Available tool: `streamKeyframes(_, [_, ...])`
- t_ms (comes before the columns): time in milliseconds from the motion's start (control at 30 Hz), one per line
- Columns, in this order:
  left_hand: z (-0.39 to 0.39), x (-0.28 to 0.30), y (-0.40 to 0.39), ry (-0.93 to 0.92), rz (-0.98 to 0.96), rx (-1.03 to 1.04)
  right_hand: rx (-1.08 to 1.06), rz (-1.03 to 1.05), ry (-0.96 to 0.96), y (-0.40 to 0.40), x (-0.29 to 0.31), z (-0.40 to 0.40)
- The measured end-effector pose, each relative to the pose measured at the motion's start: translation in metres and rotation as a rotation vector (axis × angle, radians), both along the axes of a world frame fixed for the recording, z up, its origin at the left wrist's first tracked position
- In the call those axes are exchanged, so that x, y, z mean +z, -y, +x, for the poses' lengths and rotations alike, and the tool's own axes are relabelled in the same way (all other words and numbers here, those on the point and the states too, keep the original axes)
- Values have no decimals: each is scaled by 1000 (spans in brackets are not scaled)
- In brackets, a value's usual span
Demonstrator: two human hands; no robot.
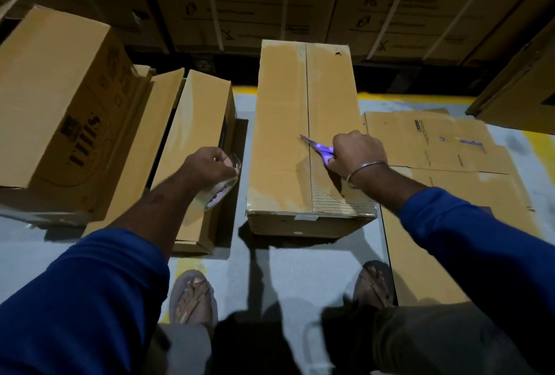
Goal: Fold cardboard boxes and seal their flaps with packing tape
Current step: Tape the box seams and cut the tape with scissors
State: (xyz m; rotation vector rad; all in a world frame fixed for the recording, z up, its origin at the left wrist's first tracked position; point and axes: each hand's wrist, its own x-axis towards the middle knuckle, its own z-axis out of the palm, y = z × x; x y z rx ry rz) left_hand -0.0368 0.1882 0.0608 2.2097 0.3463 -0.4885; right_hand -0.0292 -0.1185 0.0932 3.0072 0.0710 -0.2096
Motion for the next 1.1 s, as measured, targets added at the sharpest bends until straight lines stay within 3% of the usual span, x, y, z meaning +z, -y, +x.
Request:
streamKeyframes(167, [0, 4, 8, -26, -248, 155, -262, 341, -90, 73, 16, 13])
streamKeyframes(367, [0, -11, 17, 65, -66, 255, -716, 897, -179, 113, -1, -8])
streamKeyframes(567, [-6, -30, 44, 79, -16, 350, -846, 1170, -204, 97, -25, -4])
streamKeyframes(633, [-6, -37, 52, 104, 10, 398, -886, 1205, -232, 91, -35, 3])
streamKeyframes(767, [-4, -46, 72, 132, 26, 539, -866, 1160, -95, 77, -60, 12])
streamKeyframes(1000, [1, -60, 86, 83, -170, 620, -902, 1076, 80, 76, -71, 26])
streamKeyframes(1100, [-7, -46, 113, 84, -356, 663, -884, 1057, 103, 98, -59, 42])
